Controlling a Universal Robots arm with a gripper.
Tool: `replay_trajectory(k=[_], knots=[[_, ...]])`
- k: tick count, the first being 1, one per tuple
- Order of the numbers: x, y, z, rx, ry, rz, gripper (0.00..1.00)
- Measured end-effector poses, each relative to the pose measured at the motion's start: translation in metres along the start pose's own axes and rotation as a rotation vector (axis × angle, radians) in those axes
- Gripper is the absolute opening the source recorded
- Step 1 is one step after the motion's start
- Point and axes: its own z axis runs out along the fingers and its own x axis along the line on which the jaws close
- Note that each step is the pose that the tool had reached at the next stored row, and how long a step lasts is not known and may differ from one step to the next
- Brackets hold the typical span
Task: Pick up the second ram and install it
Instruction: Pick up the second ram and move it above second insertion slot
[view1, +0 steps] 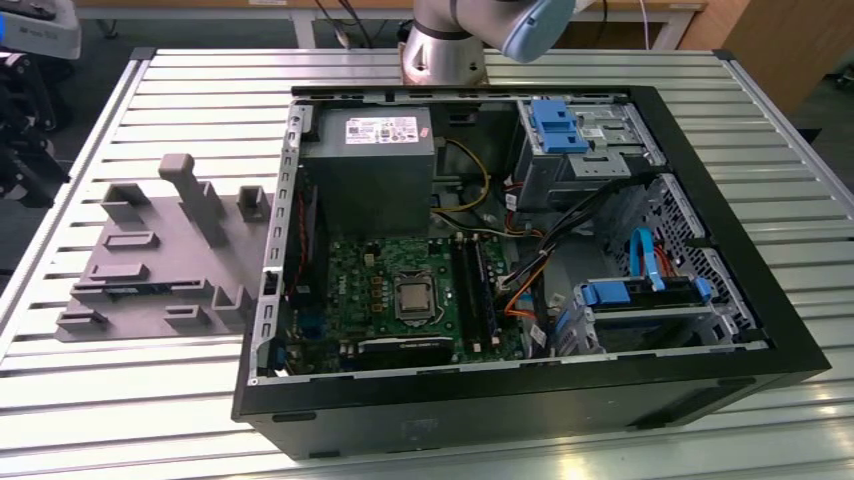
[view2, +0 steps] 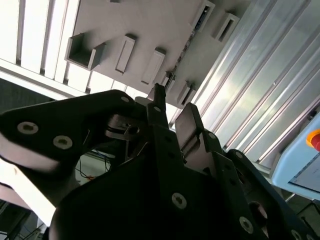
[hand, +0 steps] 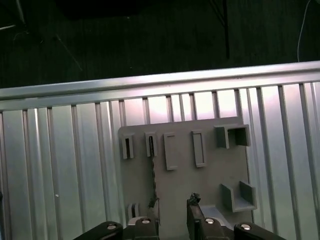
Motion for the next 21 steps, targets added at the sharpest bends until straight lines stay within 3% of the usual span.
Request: replay_trajectory(k=[8, 21], knots=[[0.0025, -0.0006, 0.0107, -0.0052, 0.0098, -0.016, 0.36], [0.0026, -0.0006, 0.0121, -0.0052, 0.0109, -0.022, 0.37]])
